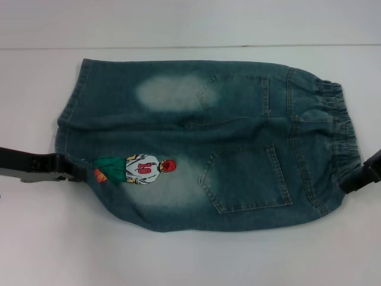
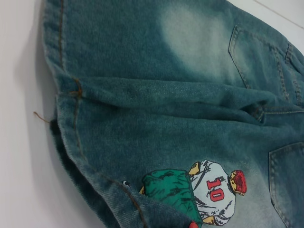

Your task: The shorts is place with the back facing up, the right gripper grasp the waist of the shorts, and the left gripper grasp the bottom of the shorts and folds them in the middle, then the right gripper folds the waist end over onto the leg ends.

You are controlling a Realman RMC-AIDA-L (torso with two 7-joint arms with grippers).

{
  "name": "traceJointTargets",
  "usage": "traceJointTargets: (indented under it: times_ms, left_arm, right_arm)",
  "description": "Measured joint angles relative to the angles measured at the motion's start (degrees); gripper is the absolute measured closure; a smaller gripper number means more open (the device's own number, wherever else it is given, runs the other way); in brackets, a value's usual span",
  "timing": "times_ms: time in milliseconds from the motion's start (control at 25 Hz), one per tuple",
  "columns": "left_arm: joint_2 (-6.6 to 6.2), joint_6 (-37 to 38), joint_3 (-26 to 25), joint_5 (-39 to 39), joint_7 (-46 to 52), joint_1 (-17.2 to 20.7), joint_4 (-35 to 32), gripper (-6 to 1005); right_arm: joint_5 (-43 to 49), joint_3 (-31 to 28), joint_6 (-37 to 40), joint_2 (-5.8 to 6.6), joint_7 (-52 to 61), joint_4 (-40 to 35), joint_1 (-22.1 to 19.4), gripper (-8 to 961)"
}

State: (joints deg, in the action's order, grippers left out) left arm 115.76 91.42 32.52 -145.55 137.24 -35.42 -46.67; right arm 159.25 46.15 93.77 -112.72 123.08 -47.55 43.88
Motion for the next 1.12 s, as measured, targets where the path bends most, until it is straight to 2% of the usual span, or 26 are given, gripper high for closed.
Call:
traceJointTargets:
  times_ms: [160, 360, 560, 840, 920, 1120]
  left_arm:
    - [-0.01, 0.0, 0.0, 0.0, 0.0, 0.1, 0.1, 953]
    - [-0.01, 0.3, 0.0, 0.0, 0.0, 0.1, 0.1, 953]
    - [0.02, 0.0, 0.0, 1.1, -0.7, 0.2, 0.1, 953]
    - [0.08, -0.8, -0.5, 5.3, -0.8, 1.2, -0.4, 953]
    - [0.08, -2.5, -0.9, 6.3, -0.8, 0.9, -0.2, 953]
    - [-0.09, -7.5, -0.8, 7.5, -0.8, -0.6, 0.8, 953]
  right_arm:
    - [0.0, 0.1, -0.3, -0.07, -0.2, 0.0, -0.1, 519]
    - [0.0, 0.0, 0.0, -0.10, -0.4, 0.0, -0.1, 633]
    - [0.0, -0.5, 0.2, 0.42, -0.5, 0.0, -0.2, 747]
    - [-2.2, -7.2, 2.9, 0.89, -1.9, 0.0, -1.2, 901]
    - [-5.5, -9.6, 3.2, 1.68, -1.9, 0.1, -2.3, 901]
    - [-11.2, -12.8, 2.0, 2.25, -2.0, 0.2, -4.4, 901]
